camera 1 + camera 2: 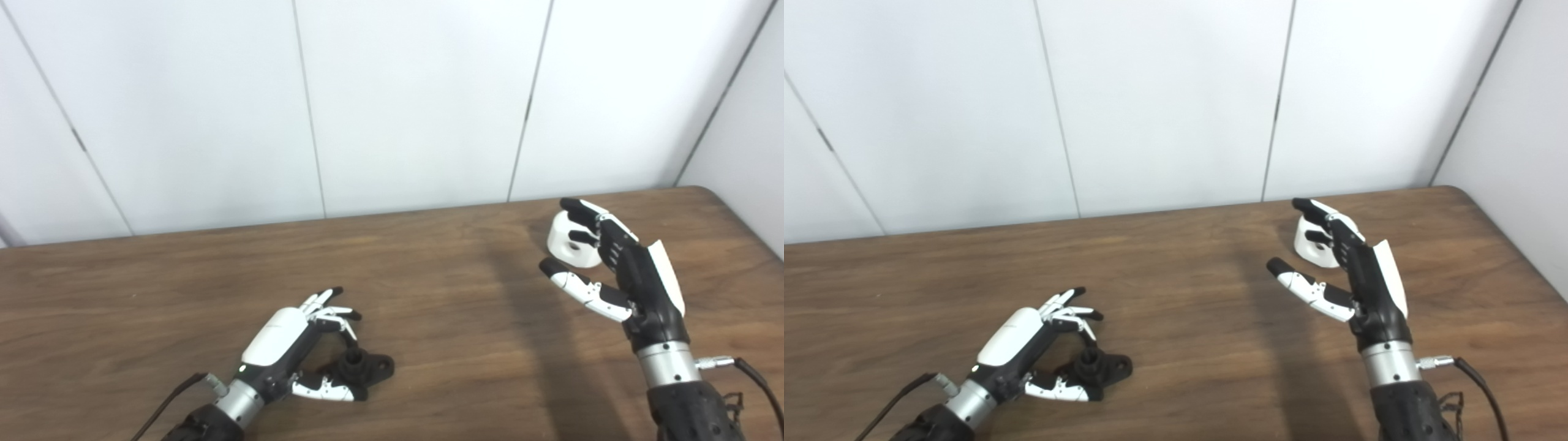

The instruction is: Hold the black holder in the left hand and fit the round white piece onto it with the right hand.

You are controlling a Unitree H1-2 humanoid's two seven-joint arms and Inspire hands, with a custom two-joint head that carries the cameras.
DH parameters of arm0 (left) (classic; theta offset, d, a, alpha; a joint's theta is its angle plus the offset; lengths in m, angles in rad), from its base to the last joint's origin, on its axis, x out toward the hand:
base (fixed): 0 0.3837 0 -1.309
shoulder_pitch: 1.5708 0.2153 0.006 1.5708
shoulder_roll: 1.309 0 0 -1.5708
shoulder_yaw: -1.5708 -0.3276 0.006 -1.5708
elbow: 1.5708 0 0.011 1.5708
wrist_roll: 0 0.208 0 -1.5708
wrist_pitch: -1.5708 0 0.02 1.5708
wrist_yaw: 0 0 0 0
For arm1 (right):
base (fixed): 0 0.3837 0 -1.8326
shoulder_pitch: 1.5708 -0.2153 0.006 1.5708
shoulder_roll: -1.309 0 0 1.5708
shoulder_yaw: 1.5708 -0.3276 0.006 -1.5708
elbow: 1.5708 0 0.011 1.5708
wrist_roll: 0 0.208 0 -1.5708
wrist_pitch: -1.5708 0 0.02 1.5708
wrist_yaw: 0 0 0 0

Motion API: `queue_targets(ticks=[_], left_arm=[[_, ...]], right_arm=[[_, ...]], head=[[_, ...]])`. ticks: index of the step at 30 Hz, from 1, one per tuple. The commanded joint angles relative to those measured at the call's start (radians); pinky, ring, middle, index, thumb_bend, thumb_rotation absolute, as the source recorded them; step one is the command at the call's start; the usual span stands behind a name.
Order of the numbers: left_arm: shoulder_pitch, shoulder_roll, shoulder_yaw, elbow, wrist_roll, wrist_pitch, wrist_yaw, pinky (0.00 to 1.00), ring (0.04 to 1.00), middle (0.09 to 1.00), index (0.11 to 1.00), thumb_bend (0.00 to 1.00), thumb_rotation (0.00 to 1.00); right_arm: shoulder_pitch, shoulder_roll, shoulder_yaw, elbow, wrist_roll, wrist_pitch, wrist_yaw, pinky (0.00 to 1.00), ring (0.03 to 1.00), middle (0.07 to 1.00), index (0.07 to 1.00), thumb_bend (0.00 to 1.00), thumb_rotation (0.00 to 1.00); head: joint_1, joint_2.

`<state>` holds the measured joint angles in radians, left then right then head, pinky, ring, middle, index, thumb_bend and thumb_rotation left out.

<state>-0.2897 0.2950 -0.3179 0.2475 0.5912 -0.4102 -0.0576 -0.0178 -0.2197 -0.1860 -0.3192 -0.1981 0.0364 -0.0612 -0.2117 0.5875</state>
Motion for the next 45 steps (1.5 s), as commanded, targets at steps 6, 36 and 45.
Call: queue_targets(ticks=[6, 36, 45], left_arm=[[-0.004, 0.014, 0.002, 0.042, -0.011, -0.053, 0.033, 1.00, 0.981, 0.799, 0.480, 0.52, 0.05], [-0.011, 0.049, 0.017, 0.035, -0.055, -0.054, 0.007, 1.00, 0.957, 0.793, 0.481, 0.52, 0.05], [-0.005, 0.050, 0.018, 0.021, -0.053, -0.046, -0.002, 1.00, 0.953, 0.793, 0.481, 0.52, 0.05]], right_arm=[[-0.057, -0.082, -0.086, 0.151, -0.047, -0.138, -0.093, 0.82, 0.895, 0.900, 0.848, 0.69, 0.42], [-0.281, -0.188, -0.027, 0.391, -0.291, 0.073, -0.188, 0.91, 0.999, 0.923, 0.791, 0.79, 0.42], [-0.337, -0.205, 0.039, 0.445, -0.345, 0.126, -0.193, 0.85, 1.000, 0.974, 0.768, 0.86, 0.46]], head=[[-0.039, -0.016], [-0.143, -0.058], [-0.146, -0.062]])
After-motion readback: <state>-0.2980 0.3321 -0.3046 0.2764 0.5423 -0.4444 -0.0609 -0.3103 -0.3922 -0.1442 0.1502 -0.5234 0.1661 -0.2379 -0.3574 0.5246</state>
